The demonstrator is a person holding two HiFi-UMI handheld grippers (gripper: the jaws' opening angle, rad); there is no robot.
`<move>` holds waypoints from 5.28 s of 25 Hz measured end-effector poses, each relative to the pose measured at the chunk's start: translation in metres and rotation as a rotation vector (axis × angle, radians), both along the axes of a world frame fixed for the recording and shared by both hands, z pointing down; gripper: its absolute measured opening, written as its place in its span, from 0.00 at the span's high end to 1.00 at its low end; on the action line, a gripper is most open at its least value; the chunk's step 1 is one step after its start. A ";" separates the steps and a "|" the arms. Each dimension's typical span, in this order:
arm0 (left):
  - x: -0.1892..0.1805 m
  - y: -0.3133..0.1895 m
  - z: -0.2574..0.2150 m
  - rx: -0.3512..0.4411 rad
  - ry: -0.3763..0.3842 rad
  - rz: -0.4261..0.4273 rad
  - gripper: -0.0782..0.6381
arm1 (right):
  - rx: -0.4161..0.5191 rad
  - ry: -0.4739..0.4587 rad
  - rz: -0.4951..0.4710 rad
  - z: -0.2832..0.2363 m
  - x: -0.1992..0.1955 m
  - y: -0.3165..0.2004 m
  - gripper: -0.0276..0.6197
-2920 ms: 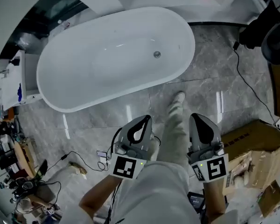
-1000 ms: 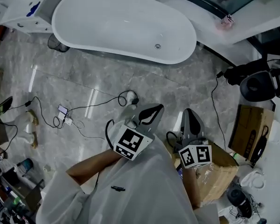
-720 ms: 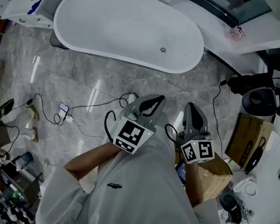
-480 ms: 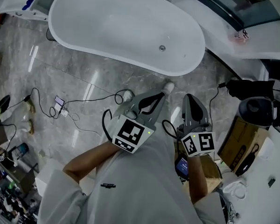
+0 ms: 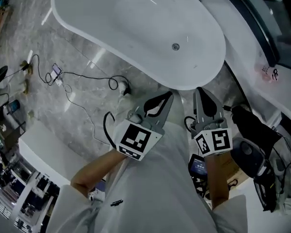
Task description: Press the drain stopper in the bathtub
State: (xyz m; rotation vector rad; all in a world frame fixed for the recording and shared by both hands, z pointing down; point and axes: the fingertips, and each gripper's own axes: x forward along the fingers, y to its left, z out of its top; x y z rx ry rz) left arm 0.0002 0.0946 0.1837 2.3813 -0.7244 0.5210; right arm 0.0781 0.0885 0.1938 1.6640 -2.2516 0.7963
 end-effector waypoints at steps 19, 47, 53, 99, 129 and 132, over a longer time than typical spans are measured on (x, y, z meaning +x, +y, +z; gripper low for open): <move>0.041 -0.090 0.154 -0.182 -0.046 -0.273 0.89 | -0.148 0.013 -0.197 0.162 0.044 -0.117 0.95; 0.061 -0.143 0.444 -0.343 -0.074 -0.280 0.88 | -0.340 0.056 -0.156 0.474 0.046 -0.164 0.95; 0.074 -0.147 0.489 -0.352 -0.088 -0.296 0.89 | -0.380 0.070 -0.140 0.520 0.054 -0.170 0.95; 0.088 -0.135 0.749 -0.476 -0.252 -0.242 0.88 | -0.776 0.152 -0.116 0.857 0.075 -0.133 0.95; 0.078 -0.147 0.671 -0.417 -0.285 -0.178 0.88 | -0.803 0.125 -0.061 0.761 0.070 -0.141 0.95; 0.079 -0.152 0.648 -0.389 -0.285 -0.159 0.89 | -0.779 0.115 -0.060 0.734 0.070 -0.145 0.95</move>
